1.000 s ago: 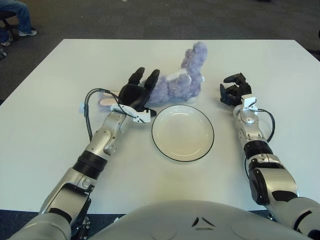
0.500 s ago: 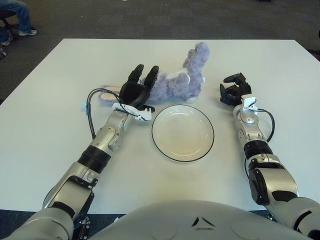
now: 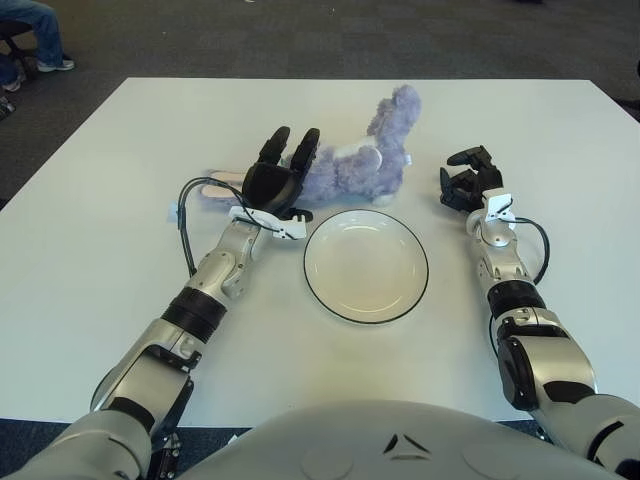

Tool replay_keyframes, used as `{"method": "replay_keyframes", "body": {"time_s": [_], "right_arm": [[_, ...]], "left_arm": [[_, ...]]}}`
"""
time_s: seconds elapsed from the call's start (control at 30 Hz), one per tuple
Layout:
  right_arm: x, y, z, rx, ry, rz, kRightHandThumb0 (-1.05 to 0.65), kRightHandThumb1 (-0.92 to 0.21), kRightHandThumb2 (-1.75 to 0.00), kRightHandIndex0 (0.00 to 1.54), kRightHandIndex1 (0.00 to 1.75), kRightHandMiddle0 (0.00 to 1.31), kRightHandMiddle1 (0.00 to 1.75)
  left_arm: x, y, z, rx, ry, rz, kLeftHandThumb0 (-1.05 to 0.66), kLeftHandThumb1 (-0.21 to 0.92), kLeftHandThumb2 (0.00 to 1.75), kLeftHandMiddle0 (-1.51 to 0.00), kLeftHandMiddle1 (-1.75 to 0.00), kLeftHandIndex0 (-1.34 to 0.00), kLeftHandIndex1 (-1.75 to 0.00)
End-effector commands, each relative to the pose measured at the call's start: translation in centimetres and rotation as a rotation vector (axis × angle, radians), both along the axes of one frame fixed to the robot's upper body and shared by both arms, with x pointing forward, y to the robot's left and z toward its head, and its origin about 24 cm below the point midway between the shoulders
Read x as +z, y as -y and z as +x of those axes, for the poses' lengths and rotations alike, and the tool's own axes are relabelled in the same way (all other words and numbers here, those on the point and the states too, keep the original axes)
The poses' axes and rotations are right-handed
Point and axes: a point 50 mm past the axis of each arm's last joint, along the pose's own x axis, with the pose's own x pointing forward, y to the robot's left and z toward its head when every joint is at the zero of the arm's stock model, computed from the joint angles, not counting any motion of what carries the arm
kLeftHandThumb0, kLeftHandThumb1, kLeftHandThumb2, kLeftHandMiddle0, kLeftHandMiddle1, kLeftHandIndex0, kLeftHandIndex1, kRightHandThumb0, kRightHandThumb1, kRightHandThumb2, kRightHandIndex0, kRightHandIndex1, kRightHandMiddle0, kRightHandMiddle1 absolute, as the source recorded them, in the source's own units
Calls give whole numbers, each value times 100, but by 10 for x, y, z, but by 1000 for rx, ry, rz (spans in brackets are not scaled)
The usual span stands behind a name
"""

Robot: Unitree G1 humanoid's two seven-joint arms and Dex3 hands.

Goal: Put the doll into the plate.

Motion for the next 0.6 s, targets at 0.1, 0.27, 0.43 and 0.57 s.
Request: {"method": "replay_keyframes", "body": {"time_s": [0.1,0.27,0.43,0.57], "right_arm": [[-31,-5,-12,22,-158,13,-1,-56,-95,56,160,28,161],[-31,-5,-12,21,-158,13,-1,-56,-95,56,160,28,161],[-31,-5,-11,23,-158,9,-1,-56,-95,56,160,28,161],[-32,-5,-11,24,-159,13,-1,-56,-95,56,160,28,161]], "left_arm": [[10,7,4,-35,85,-41,-72,52,66,-22,-8,0,0],[13,10,4,-61,116,-83,-74,55,62,-23,-10,0,0],[15,14,4,-102,104,-135,-75,57,60,-25,-12,0,0],[15,16,4,-125,80,-156,-74,56,60,-25,-18,-1,-7]]}}
